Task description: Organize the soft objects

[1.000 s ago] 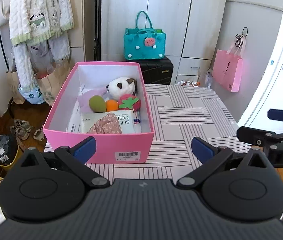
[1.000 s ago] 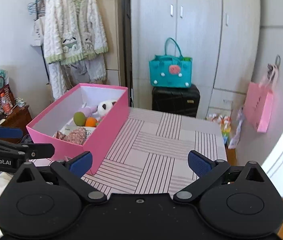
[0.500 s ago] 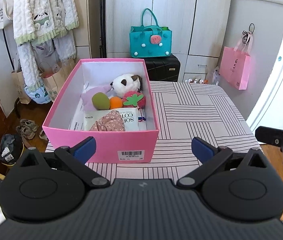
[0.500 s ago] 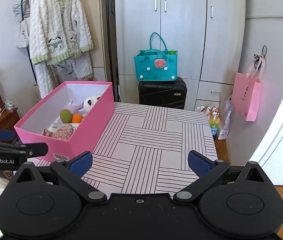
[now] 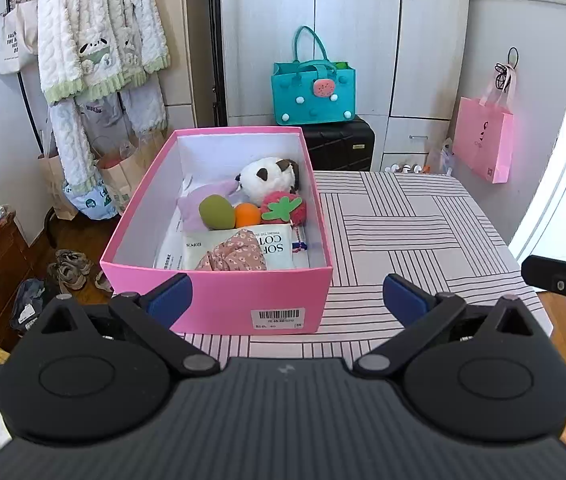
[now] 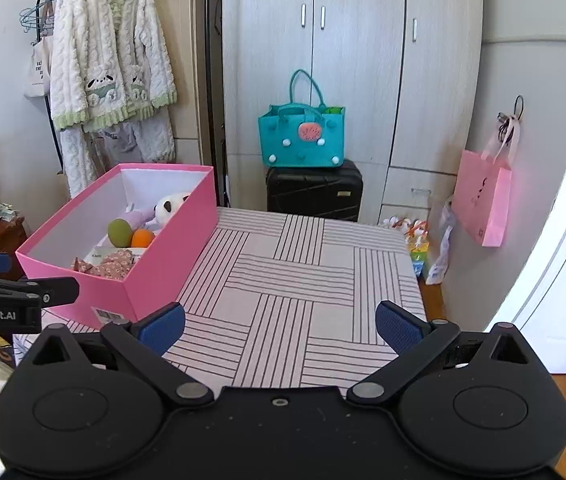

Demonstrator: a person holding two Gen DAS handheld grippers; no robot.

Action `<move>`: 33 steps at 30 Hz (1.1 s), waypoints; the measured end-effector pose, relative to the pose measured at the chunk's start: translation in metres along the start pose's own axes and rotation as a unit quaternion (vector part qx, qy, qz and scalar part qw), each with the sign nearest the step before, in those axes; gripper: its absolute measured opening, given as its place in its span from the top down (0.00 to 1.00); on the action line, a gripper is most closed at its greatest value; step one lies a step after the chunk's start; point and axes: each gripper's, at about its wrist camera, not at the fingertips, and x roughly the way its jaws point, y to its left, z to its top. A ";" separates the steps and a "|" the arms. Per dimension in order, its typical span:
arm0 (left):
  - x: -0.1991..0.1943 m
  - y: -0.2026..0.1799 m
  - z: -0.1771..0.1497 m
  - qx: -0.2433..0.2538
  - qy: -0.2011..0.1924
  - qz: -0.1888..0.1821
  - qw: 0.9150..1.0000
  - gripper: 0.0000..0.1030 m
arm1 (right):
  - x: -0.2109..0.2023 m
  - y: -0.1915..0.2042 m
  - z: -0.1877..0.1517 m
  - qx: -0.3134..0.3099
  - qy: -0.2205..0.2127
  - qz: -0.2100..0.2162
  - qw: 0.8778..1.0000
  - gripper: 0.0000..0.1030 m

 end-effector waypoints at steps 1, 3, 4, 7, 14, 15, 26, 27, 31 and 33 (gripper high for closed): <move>0.000 0.000 -0.001 0.001 -0.001 0.001 1.000 0.00 | 0.000 0.000 0.000 0.000 -0.002 -0.001 1.000 0.00; -0.001 -0.001 -0.001 0.004 -0.003 0.003 1.000 0.00 | -0.001 -0.002 -0.001 0.003 -0.007 -0.003 1.000 0.00; -0.001 -0.002 -0.001 0.004 -0.003 0.003 1.000 0.00 | -0.002 -0.003 0.000 0.004 -0.009 -0.004 1.000 0.00; -0.001 -0.003 -0.001 0.005 -0.001 0.004 1.000 0.00 | -0.003 -0.006 0.000 0.008 -0.014 -0.007 1.000 0.00; -0.002 -0.008 0.002 0.017 0.003 0.007 1.000 0.00 | -0.005 -0.009 0.003 0.012 -0.016 -0.018 1.000 0.00; -0.003 -0.010 0.003 0.020 0.003 0.007 1.000 0.00 | -0.006 -0.008 0.005 0.012 -0.015 -0.021 1.000 0.00; -0.009 -0.009 0.013 0.020 0.002 0.011 1.000 0.00 | -0.010 -0.008 0.013 0.011 -0.012 -0.002 1.000 0.00; -0.009 -0.009 0.013 0.019 0.001 0.013 1.000 0.00 | -0.010 -0.007 0.012 0.011 -0.013 -0.001 1.000 0.00; -0.008 -0.007 0.012 0.016 0.002 0.011 1.000 0.00 | -0.011 -0.007 0.008 0.020 -0.018 -0.004 1.000 0.00; -0.008 -0.007 0.012 0.012 0.003 0.009 1.000 0.00 | -0.011 -0.007 0.007 0.022 -0.019 -0.010 1.000 0.00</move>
